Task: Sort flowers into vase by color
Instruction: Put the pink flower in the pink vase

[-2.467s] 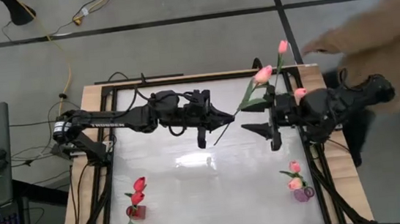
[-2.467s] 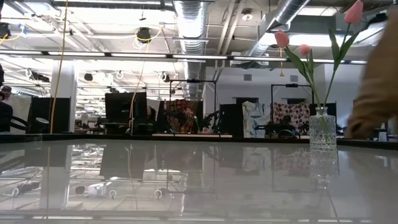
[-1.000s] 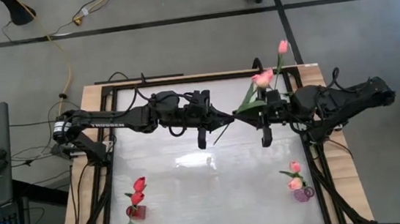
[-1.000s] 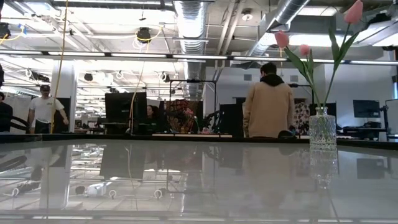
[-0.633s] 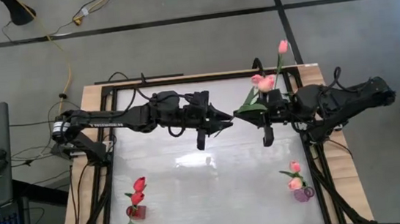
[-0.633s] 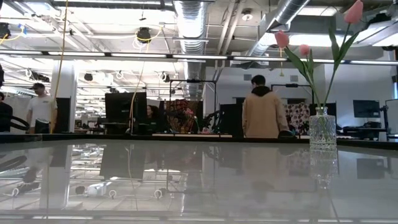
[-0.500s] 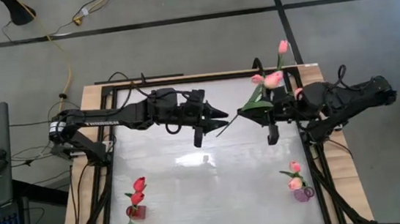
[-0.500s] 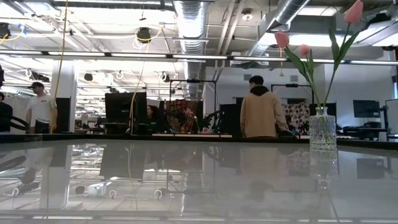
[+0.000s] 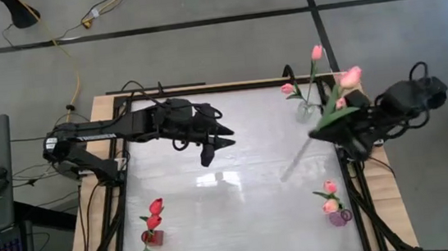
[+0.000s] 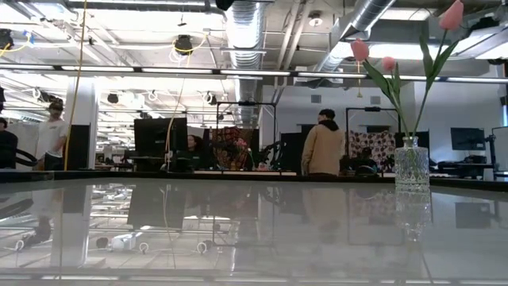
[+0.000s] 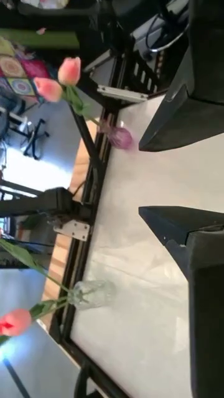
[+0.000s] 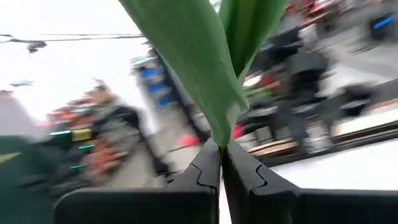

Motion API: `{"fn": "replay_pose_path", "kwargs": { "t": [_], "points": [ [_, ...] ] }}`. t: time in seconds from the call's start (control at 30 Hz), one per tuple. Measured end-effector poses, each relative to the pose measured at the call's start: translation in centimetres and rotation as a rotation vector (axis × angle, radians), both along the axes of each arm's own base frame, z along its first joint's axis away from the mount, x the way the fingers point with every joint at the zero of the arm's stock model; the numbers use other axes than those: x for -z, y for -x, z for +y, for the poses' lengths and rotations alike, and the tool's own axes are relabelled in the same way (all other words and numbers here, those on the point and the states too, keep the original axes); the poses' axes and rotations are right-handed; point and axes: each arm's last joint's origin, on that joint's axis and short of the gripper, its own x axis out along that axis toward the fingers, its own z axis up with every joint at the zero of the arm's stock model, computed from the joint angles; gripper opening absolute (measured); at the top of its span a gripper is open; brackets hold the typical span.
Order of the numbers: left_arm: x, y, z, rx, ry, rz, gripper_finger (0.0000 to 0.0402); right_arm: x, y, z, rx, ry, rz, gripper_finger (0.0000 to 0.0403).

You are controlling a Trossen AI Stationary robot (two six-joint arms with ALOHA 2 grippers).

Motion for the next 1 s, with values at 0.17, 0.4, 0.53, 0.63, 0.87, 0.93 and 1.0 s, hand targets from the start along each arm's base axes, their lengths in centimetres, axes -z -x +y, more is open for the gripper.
{"fn": "replay_pose_path", "kwargs": {
  "t": [0.17, 0.4, 0.53, 0.63, 0.87, 0.93, 1.0],
  "points": [
    [0.1, 0.1, 0.0, -0.005, -0.001, 0.014, 0.0139, 0.0, 1.8, 0.7, -0.179, -0.081, 0.027, 0.0035],
    [0.7, 0.3, 0.0, -0.014, -0.020, 0.077, 0.0139, -0.3, 4.3, 0.6, -0.318, -0.142, 0.017, 0.0033],
    [1.3, 0.6, 0.1, -0.021, -0.020, 0.144, 0.0139, 0.2, 5.5, 0.6, -0.425, -0.258, 0.122, 0.0033],
    [1.5, 0.7, 0.0, -0.020, -0.019, 0.170, 0.0139, 1.3, 5.9, 0.9, -0.470, -0.305, 0.275, 0.0031],
    [1.5, 0.8, 0.0, -0.028, -0.004, 0.178, 0.0139, 3.1, 6.0, 2.3, -0.477, -0.221, 0.454, 0.0027],
    [1.6, 0.8, 0.1, -0.042, -0.001, 0.183, 0.0139, 3.5, 6.0, 2.9, -0.488, -0.179, 0.486, 0.0023],
    [1.7, 0.9, 0.1, -0.063, -0.002, 0.197, 0.0139, 3.9, 6.2, 3.4, -0.486, -0.136, 0.510, 0.0021]
  ]
}}
